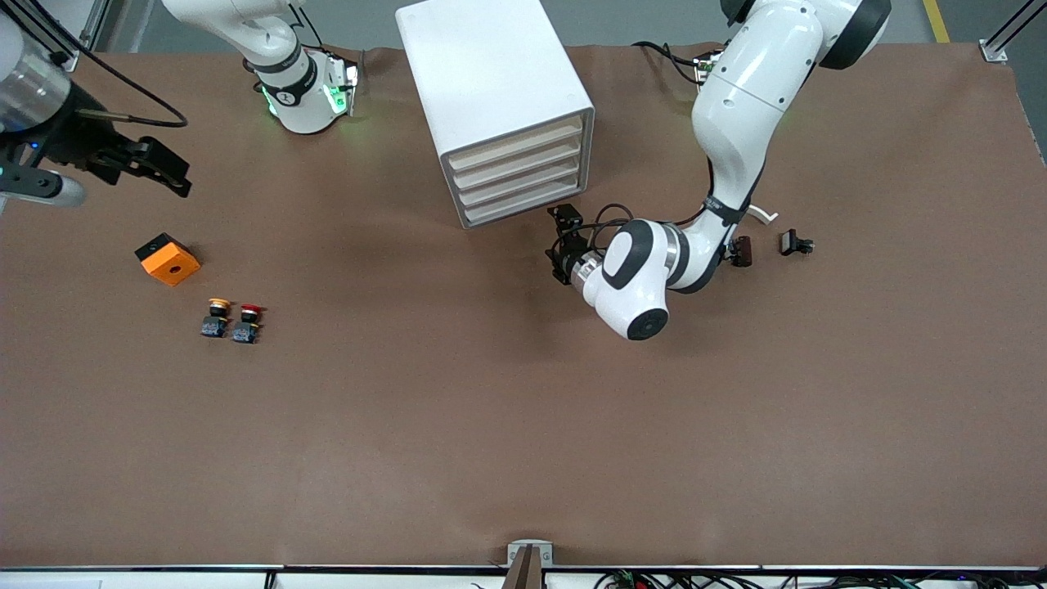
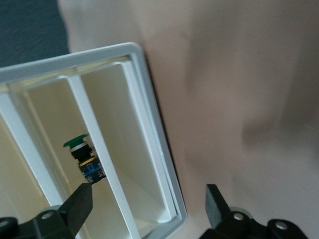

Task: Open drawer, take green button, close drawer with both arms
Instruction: 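Pull the drawer open with the left gripper while the right gripper approaches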

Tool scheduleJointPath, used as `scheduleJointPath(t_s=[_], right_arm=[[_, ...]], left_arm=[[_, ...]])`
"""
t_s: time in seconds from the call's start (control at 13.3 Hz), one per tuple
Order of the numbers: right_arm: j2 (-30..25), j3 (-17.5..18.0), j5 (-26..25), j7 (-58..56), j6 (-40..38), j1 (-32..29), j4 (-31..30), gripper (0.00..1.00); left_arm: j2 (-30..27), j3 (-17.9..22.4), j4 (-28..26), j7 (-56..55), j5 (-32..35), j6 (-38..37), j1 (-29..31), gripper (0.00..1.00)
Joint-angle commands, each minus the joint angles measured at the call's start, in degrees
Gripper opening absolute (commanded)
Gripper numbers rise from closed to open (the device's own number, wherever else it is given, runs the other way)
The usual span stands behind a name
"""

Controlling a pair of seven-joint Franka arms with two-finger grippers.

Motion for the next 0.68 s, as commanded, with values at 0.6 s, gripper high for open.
scheduleJointPath(t_s=[0.6], right_arm=[[3.6, -0.4, 8.2, 24.6, -0.6, 14.0, 1.4, 1.0]], left_arm=[[4.1, -0.3, 1.0, -11.4, -7.8, -8.8, -4.8, 0.63]])
